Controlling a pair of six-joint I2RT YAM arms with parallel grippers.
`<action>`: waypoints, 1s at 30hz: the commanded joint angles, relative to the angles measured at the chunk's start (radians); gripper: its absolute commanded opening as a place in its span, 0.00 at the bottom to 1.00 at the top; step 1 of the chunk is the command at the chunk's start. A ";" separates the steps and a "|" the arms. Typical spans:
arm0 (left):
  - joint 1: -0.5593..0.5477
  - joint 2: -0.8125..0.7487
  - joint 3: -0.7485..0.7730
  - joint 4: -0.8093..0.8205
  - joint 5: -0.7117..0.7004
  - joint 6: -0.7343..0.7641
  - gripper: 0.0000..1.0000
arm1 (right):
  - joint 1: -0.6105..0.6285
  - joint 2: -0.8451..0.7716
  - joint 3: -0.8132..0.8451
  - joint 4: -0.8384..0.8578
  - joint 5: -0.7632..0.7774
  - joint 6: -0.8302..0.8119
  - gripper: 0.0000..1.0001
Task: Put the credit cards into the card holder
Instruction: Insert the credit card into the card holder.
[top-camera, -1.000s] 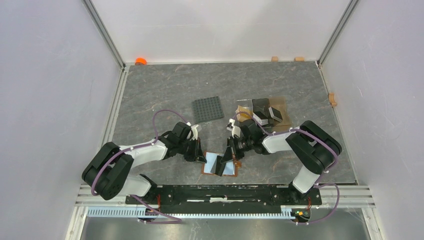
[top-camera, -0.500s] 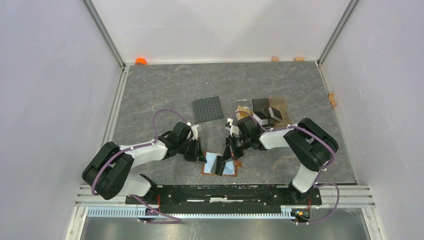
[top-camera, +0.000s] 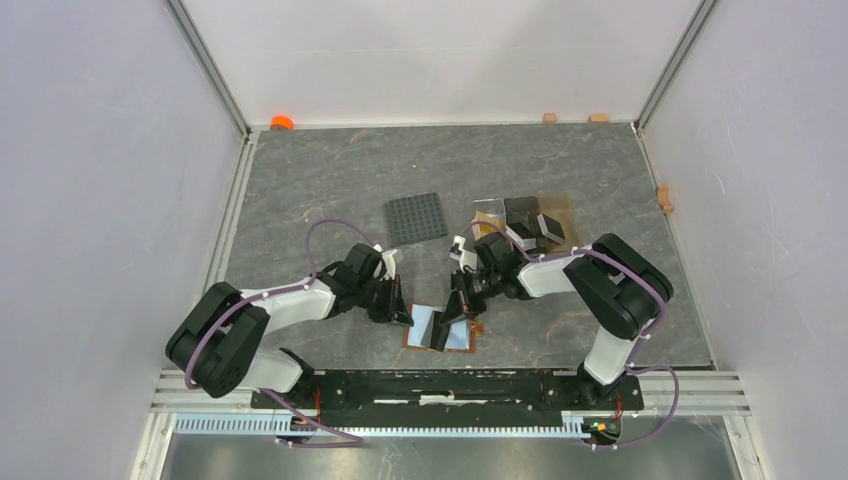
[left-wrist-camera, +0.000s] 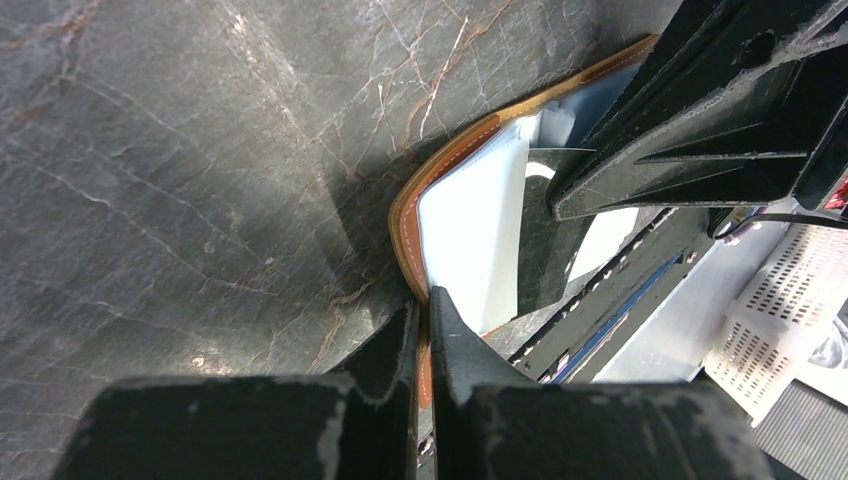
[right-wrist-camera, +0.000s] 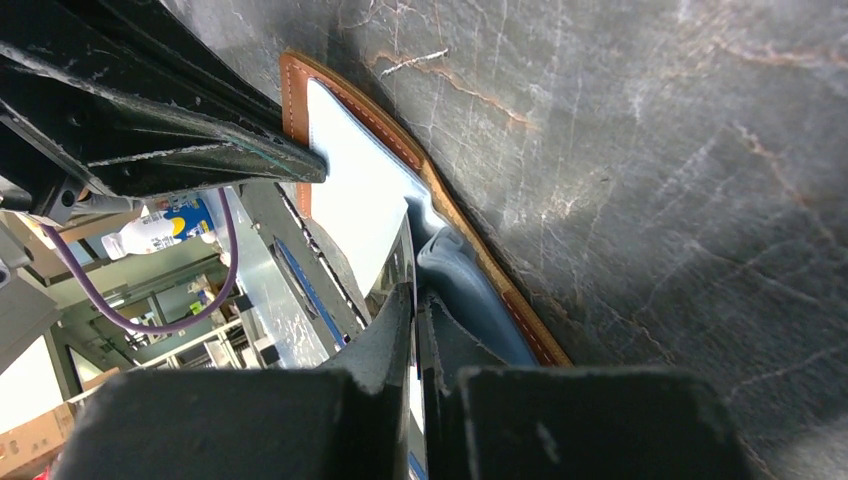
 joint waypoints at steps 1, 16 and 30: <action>-0.013 0.017 0.005 0.072 0.052 0.012 0.06 | 0.013 0.078 0.001 -0.008 0.291 -0.088 0.07; -0.014 0.000 0.003 0.070 0.037 0.010 0.06 | 0.031 0.052 0.048 -0.009 0.328 -0.111 0.23; -0.013 -0.030 0.012 0.006 -0.036 0.014 0.05 | 0.030 -0.136 0.039 -0.327 0.434 -0.179 0.58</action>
